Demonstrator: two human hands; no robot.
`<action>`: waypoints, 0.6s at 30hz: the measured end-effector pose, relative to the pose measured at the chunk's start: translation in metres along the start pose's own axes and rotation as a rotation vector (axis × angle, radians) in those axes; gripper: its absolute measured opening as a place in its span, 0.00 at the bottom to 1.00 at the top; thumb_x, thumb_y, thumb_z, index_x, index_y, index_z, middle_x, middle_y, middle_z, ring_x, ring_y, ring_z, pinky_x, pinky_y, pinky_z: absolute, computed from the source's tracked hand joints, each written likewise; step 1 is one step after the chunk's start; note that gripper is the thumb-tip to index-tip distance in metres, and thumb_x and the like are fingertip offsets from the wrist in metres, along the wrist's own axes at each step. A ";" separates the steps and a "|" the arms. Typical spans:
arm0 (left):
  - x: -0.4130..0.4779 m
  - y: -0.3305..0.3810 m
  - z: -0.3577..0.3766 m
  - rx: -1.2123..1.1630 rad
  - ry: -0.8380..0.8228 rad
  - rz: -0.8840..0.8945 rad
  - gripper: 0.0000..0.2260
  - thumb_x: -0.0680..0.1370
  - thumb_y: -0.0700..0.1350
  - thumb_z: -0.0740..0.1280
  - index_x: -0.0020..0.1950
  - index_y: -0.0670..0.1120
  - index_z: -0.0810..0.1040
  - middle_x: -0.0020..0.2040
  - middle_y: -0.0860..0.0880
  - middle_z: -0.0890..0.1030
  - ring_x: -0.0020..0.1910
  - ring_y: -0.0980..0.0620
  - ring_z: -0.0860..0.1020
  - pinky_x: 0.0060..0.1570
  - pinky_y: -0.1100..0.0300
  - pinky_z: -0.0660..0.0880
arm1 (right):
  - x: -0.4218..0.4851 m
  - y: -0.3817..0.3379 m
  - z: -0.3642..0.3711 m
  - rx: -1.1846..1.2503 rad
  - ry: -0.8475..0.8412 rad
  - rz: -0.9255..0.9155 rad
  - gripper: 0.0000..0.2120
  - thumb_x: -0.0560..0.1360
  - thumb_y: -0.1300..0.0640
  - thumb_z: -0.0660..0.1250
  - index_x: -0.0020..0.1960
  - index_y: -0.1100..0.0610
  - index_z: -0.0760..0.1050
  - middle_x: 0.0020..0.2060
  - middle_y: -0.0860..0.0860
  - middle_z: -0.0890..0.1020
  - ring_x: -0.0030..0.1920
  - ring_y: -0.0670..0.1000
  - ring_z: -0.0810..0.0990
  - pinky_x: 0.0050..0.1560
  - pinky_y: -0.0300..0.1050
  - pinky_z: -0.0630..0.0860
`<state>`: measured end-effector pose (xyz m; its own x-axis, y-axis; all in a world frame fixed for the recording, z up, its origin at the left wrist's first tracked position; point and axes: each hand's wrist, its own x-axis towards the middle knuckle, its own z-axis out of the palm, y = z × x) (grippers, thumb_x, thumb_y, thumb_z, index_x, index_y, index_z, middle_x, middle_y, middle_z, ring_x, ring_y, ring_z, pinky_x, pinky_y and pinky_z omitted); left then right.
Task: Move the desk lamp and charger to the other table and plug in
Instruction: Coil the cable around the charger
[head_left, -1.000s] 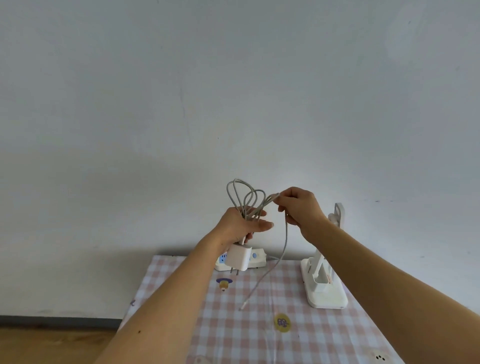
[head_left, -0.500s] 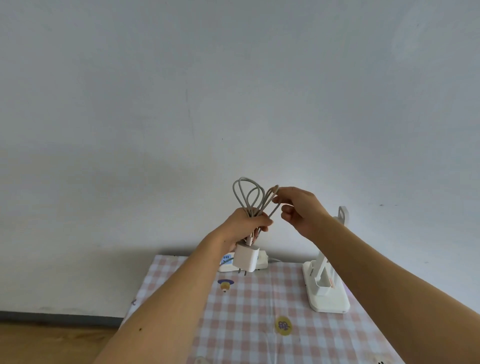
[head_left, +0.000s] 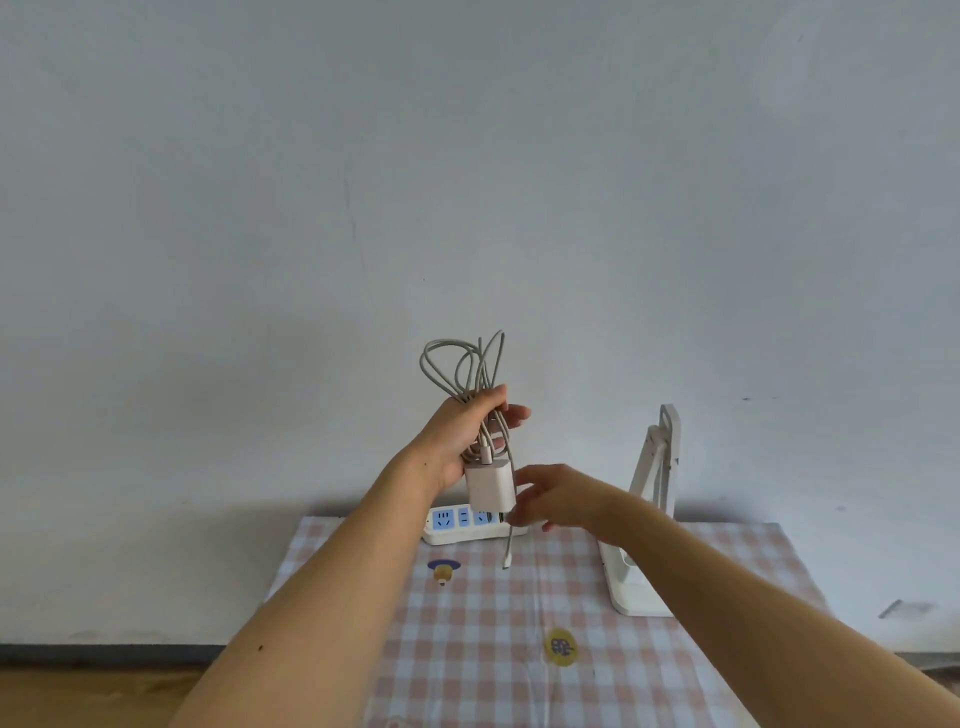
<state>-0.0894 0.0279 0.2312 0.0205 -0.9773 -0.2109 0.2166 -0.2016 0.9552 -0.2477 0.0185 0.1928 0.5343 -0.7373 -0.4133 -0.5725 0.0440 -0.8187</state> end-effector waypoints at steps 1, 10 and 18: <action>0.000 0.000 0.001 -0.048 -0.021 0.003 0.08 0.79 0.47 0.65 0.42 0.45 0.75 0.39 0.46 0.85 0.48 0.49 0.81 0.44 0.56 0.75 | 0.002 0.000 0.004 -0.009 0.016 0.001 0.19 0.71 0.62 0.70 0.61 0.55 0.77 0.55 0.55 0.82 0.51 0.50 0.77 0.48 0.42 0.73; -0.004 0.001 -0.009 -0.066 0.036 -0.043 0.11 0.76 0.48 0.69 0.37 0.45 0.74 0.23 0.53 0.70 0.23 0.56 0.71 0.26 0.62 0.73 | 0.001 0.009 -0.022 -0.057 0.080 0.027 0.02 0.71 0.62 0.72 0.43 0.60 0.80 0.31 0.49 0.84 0.30 0.41 0.81 0.33 0.30 0.74; -0.008 -0.006 -0.011 0.588 -0.046 -0.048 0.17 0.66 0.56 0.77 0.44 0.44 0.82 0.39 0.49 0.85 0.23 0.56 0.71 0.24 0.64 0.70 | -0.006 -0.015 -0.051 -0.119 0.286 -0.053 0.09 0.62 0.66 0.76 0.32 0.55 0.79 0.26 0.49 0.80 0.28 0.44 0.77 0.35 0.36 0.74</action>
<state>-0.0798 0.0376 0.2253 -0.0210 -0.9655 -0.2596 -0.3610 -0.2349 0.9025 -0.2736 -0.0126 0.2281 0.3789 -0.8968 -0.2285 -0.6263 -0.0667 -0.7768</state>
